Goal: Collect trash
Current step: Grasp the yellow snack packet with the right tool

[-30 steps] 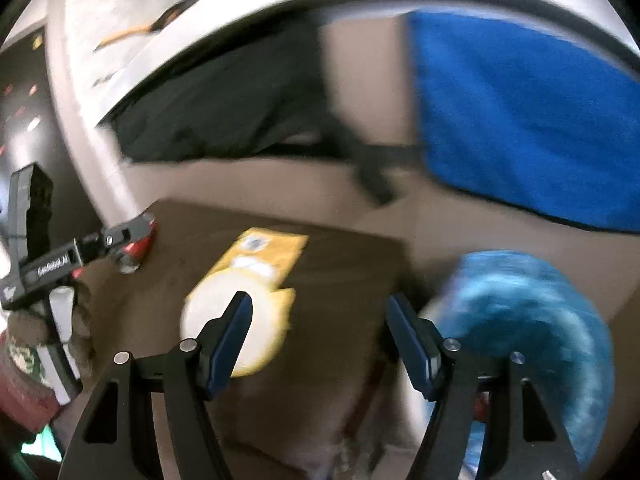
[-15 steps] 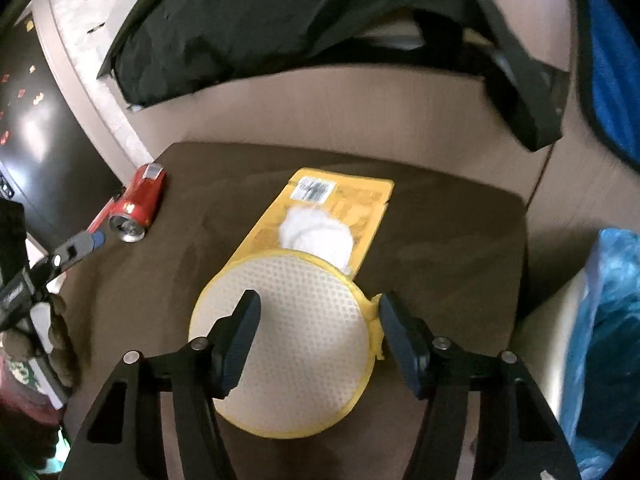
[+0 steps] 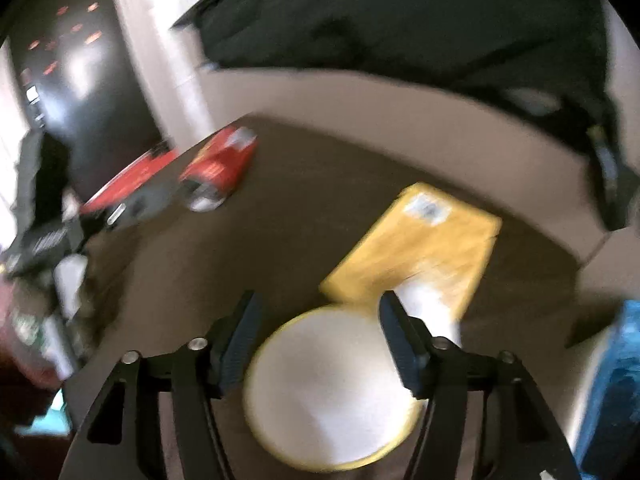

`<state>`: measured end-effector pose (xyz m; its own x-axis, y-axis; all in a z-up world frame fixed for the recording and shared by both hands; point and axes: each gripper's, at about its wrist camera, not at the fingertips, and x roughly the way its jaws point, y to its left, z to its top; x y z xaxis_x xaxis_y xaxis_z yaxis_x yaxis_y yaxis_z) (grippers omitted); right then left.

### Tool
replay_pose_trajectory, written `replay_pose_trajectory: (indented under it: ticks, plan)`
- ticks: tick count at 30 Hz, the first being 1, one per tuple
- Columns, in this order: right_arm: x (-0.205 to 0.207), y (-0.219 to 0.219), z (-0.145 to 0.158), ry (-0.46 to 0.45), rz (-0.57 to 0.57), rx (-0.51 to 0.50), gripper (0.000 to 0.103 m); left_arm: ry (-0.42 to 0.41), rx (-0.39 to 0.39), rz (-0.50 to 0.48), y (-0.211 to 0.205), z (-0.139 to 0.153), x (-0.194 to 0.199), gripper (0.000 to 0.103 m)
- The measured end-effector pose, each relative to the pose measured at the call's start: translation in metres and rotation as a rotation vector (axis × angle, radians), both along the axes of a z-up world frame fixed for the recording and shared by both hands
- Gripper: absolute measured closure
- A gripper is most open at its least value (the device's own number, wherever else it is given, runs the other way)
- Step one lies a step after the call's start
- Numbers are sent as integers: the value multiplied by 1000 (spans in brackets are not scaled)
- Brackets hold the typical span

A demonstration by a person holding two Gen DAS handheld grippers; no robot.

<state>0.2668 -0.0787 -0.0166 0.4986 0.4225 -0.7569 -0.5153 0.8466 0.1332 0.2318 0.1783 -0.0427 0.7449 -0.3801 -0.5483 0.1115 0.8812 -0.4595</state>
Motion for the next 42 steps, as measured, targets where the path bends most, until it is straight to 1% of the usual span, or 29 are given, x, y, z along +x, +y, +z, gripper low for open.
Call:
replay_pose_trajectory:
  ticks: [1,2,4,5,8,9,10,12,13,14,16,17,18,19,21,23,24,27,29,30,32,33,34,35,36,37,40,42]
  plan:
    - [7,-7,1,-16,-45,-8,32,-3,-5,-3,-1,0,0,15]
    - [16,-16,0,-18,-97,-13,32,-5,-10,-6,0,-1,1,15]
    - [40,-36,-9,32,-207,13,32,-10,-19,-6,1,-2,2,15]
    - [54,-47,-18,84,-258,48,32,-14,-17,-2,1,-3,1,15]
    - [82,-61,-38,199,-343,90,32,-39,8,16,3,-2,-3,15]
    - [88,-61,-43,220,-352,106,29,-51,21,28,3,-1,-4,15]
    - [90,-59,-41,205,-364,114,29,-61,30,37,3,0,-6,15]
    - [96,-47,-42,220,-340,109,27,-74,47,48,2,2,-8,15]
    - [98,-40,-42,224,-328,100,24,-77,51,46,1,3,-8,15]
    - [99,-31,-42,215,-320,77,24,-79,53,43,1,3,-9,15]
    - [101,-9,-42,200,-291,14,18,-78,50,43,2,3,-9,15]
    - [101,2,-43,190,-281,-19,17,-77,45,45,4,3,-9,15]
    - [101,10,-44,183,-273,-42,13,-73,36,48,5,3,-9,15]
    - [102,18,-45,176,-267,-66,7,-70,30,52,7,3,-9,15]
    - [104,32,-49,171,-259,-121,0,-62,18,60,10,2,-8,15]
    - [104,51,-54,144,-255,-217,1,-58,4,66,13,1,-9,15]
    - [103,55,-54,132,-237,-210,0,-58,-4,68,15,0,-9,15]
    - [108,54,-53,166,-221,-211,0,-68,-17,72,16,1,-10,15]
    - [109,52,-52,170,-188,-225,0,-73,-22,64,16,1,-10,15]
    - [110,52,-52,164,-165,-228,0,-71,-22,56,15,0,-10,12]
    - [108,50,-51,149,-148,-218,6,-53,-25,37,12,-3,-8,4]
    - [103,48,-49,120,-144,-211,19,-42,-29,33,11,-4,-8,4]
    - [99,47,-46,87,-142,-213,47,-21,-37,26,9,-6,-6,4]
    - [97,43,-44,43,-130,-224,59,1,-43,19,7,-8,-5,4]
    - [94,44,-39,16,-114,-230,72,20,-43,13,5,-10,-3,4]
    - [92,42,-34,1,-103,-212,92,26,-39,8,3,-10,-3,4]
    - [86,32,-16,-4,-89,-114,93,21,-10,-4,-9,-6,-8,4]
    - [82,22,4,-72,-102,-75,93,24,1,-24,-20,-4,-11,5]
